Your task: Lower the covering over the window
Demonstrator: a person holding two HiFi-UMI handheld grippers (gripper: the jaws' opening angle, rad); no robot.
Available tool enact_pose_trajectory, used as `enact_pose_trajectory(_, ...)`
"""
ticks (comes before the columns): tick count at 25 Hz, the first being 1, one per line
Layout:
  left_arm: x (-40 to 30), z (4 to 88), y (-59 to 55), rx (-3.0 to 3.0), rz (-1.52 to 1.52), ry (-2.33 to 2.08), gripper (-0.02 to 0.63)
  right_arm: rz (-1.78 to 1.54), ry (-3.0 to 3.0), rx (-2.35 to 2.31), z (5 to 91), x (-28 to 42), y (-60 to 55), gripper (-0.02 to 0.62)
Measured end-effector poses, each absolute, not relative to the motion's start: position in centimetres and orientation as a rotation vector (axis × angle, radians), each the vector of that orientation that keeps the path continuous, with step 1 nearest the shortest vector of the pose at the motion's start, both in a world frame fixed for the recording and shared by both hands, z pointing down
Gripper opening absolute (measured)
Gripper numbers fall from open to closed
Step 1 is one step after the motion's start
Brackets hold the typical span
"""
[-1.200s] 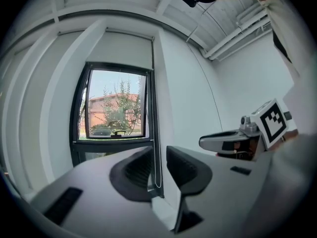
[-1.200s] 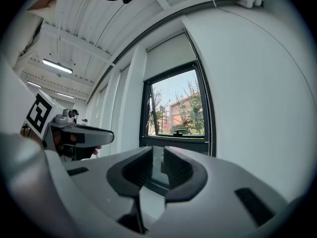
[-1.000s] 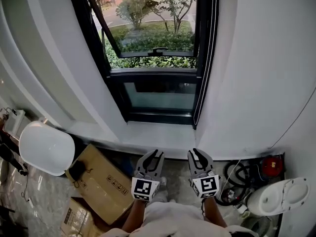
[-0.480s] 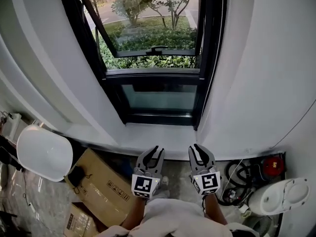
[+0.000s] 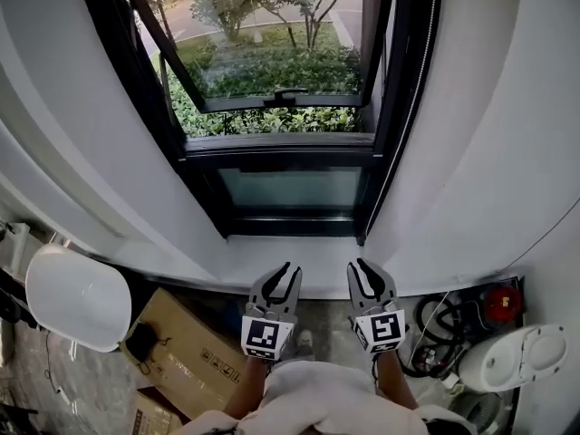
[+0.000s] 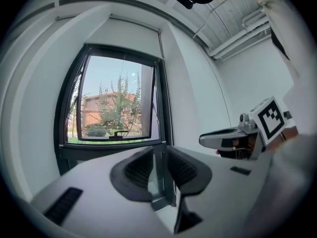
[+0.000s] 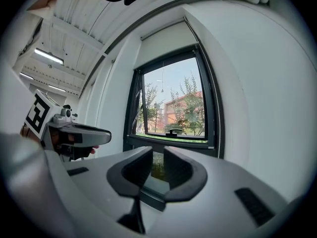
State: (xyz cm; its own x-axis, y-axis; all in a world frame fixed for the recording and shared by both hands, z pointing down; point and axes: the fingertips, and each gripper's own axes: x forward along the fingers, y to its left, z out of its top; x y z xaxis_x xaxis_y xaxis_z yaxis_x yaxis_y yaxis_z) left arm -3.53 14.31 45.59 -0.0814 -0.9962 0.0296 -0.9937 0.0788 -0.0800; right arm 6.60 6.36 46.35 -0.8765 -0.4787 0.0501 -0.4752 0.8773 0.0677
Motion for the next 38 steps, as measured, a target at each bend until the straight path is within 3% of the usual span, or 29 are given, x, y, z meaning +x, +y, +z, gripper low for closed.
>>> enact_pose_trajectory(20, -12.7, 46.2, 6.3, -2.204, -0.077, 2.181, 0.089, -0.141, -2.927, 0.884, 46.2, -1.9, -0.6, 0.066)
enact_pose_trajectory(38, -14.2, 46.3, -2.2, -2.265, -0.068, 2.114, 0.089, -0.13, -2.892, 0.948, 46.7, -3.6, -8.4, 0.066)
